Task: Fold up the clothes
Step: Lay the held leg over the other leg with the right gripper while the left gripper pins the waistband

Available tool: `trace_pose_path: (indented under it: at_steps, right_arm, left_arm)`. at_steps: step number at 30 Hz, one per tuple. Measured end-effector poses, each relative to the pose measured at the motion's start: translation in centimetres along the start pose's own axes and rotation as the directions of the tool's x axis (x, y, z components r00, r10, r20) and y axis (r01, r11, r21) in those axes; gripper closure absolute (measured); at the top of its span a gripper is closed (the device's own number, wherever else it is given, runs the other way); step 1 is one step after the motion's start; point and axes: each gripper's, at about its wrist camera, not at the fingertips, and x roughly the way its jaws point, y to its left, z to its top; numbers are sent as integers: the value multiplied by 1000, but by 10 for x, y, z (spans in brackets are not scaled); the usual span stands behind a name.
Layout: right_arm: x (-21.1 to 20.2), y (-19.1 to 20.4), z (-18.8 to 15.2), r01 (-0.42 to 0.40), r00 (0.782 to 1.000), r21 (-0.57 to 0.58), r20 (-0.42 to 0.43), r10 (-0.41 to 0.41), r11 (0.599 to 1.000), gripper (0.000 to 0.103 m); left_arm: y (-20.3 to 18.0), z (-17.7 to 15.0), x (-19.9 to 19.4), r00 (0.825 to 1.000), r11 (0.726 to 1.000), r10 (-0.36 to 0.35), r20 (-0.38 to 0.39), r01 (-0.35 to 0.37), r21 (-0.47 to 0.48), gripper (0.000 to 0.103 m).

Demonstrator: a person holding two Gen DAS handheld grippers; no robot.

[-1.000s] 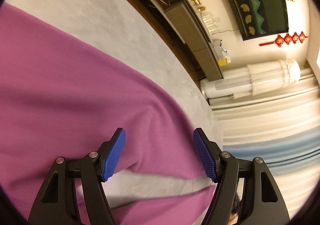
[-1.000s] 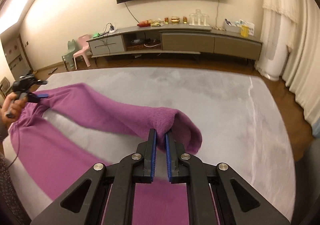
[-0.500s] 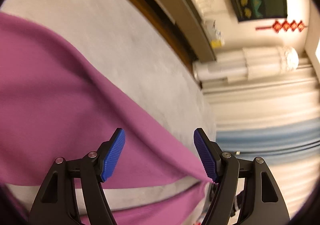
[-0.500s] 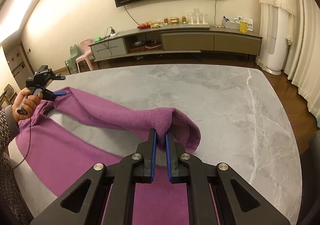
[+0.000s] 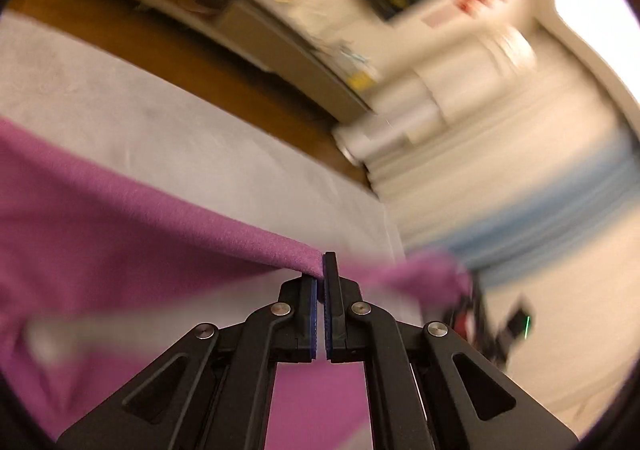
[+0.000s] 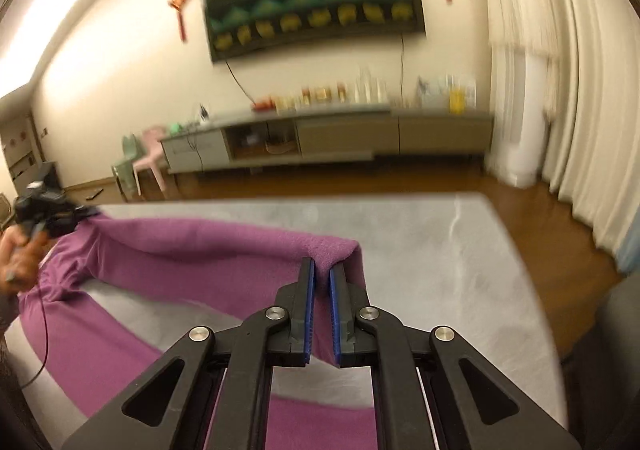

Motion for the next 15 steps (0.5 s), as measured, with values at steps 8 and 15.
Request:
trace_pose_path:
  at_steps: [8,15]
  right_arm:
    - [1,-33,-138,84,941,70,-335,-55,994,95]
    - [2,-31,-141,106,927,159,-373,-40,981,95]
  left_arm:
    - [25,-188,30,948,982,186,-257,-179,53,101]
    - [10,-163,25,966,977,212,-151,-205,60,101]
